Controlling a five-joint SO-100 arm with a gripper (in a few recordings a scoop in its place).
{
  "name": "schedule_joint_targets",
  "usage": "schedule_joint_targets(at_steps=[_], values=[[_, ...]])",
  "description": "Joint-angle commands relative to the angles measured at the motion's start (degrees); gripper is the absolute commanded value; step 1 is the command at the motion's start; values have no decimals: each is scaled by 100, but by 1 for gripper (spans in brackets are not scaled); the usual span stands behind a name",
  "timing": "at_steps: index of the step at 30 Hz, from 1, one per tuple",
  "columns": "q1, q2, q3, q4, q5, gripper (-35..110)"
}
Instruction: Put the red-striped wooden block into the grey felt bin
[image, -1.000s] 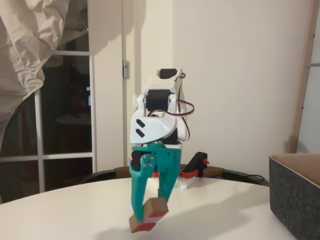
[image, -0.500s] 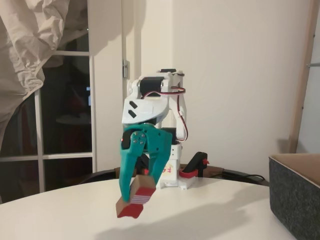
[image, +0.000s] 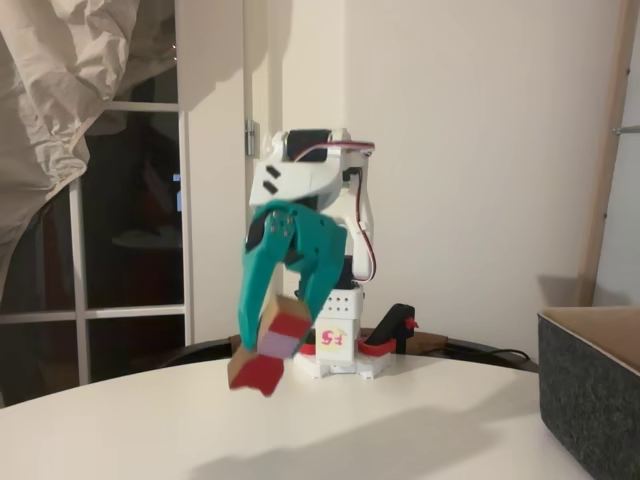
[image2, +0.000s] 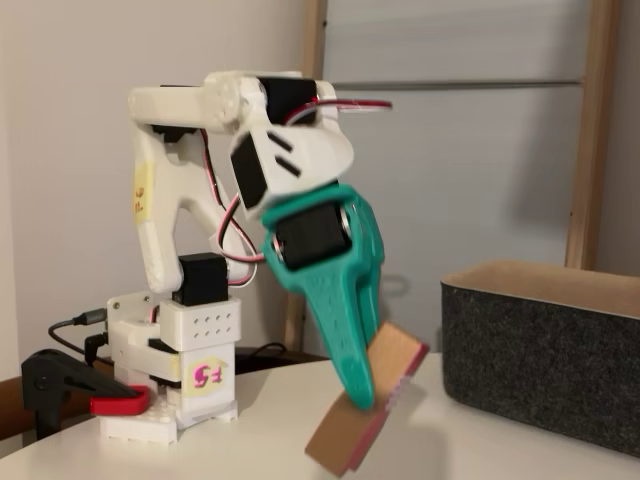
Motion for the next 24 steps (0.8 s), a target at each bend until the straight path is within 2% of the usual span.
schedule_joint_targets(at_steps=[1, 12, 24], values=[[53, 580, -141, 70, 18, 9], [-35, 1318, -299, 62, -97, 9], [-237, 1415, -1134, 44, 246, 10]])
